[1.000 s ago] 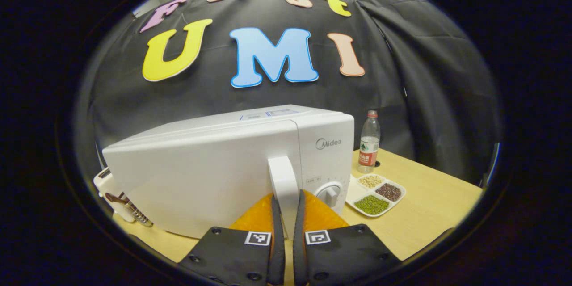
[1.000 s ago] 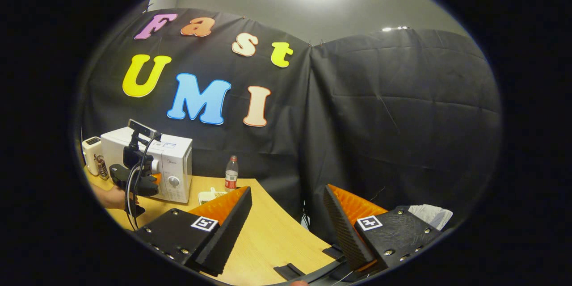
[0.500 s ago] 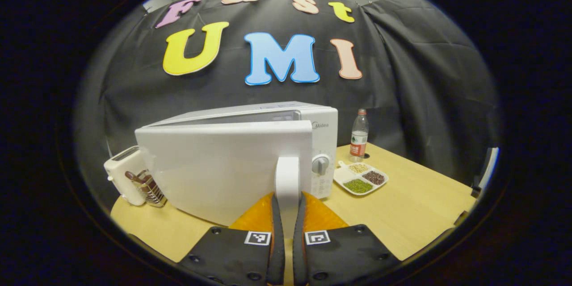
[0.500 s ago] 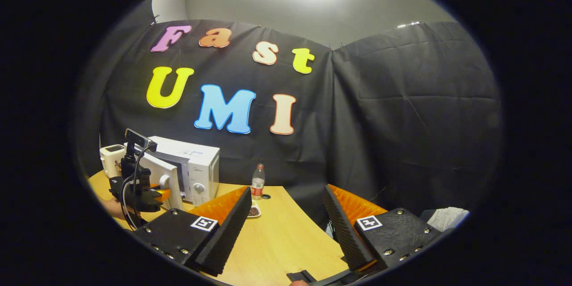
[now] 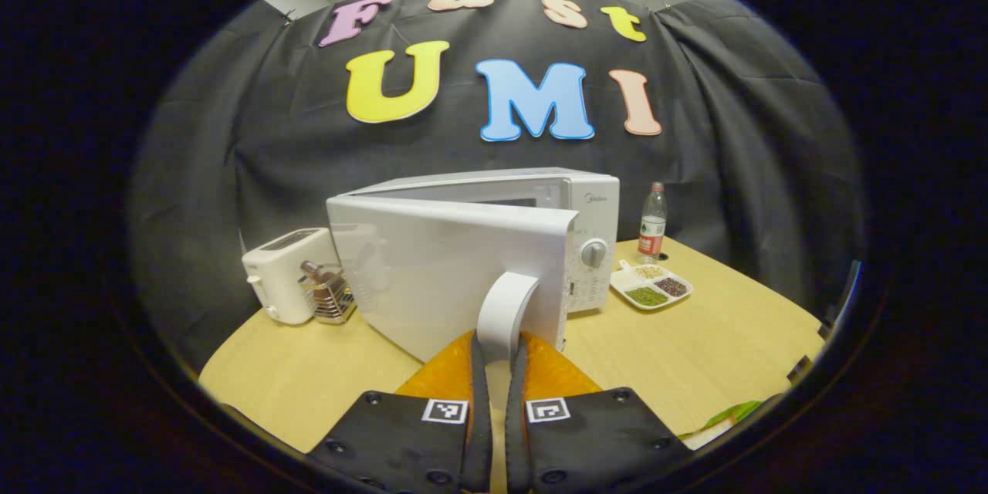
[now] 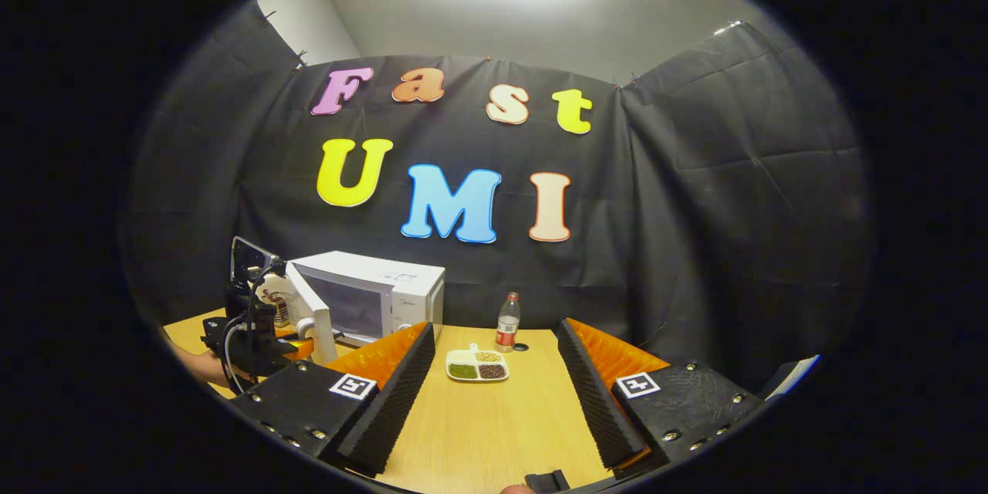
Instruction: Open the microwave oven with the left hand, put the food in, and close the microwave oven.
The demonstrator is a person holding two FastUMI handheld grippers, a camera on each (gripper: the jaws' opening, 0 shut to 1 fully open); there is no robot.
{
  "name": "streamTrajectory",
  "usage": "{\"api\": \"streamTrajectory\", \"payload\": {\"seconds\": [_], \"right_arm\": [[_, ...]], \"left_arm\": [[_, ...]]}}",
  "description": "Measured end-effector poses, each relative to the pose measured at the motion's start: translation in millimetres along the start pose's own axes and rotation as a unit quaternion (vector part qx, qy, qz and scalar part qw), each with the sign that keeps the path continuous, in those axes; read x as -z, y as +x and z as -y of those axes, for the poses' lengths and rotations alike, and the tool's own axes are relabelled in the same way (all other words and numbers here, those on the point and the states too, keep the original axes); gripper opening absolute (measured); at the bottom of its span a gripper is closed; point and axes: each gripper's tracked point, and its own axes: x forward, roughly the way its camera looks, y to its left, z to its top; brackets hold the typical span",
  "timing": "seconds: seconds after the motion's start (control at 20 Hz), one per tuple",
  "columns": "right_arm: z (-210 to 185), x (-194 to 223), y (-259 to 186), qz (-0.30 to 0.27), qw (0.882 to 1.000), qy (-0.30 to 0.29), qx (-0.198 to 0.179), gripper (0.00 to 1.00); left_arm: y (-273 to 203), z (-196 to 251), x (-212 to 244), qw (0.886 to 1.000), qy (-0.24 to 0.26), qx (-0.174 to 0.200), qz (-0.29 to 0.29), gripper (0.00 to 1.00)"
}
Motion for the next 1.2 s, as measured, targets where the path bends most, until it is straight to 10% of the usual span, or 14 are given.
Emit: {"api": "streamTrajectory", "payload": {"seconds": [0.4, 1.2], "right_arm": [[-57.4, 0.1, 1.5, -0.001, 0.998, 0.015, -0.069, 0.97], [-208.1, -10.3, 9.6, -0.019, 0.995, 0.051, -0.086, 0.97]], "left_arm": [[-54.2, -76.4, 22.3, 0.999, -0.014, -0.039, -0.017, 0.13], [-88.3, -196.3, 42.6, 1.000, -0.015, 0.011, -0.011, 0.15]]}}
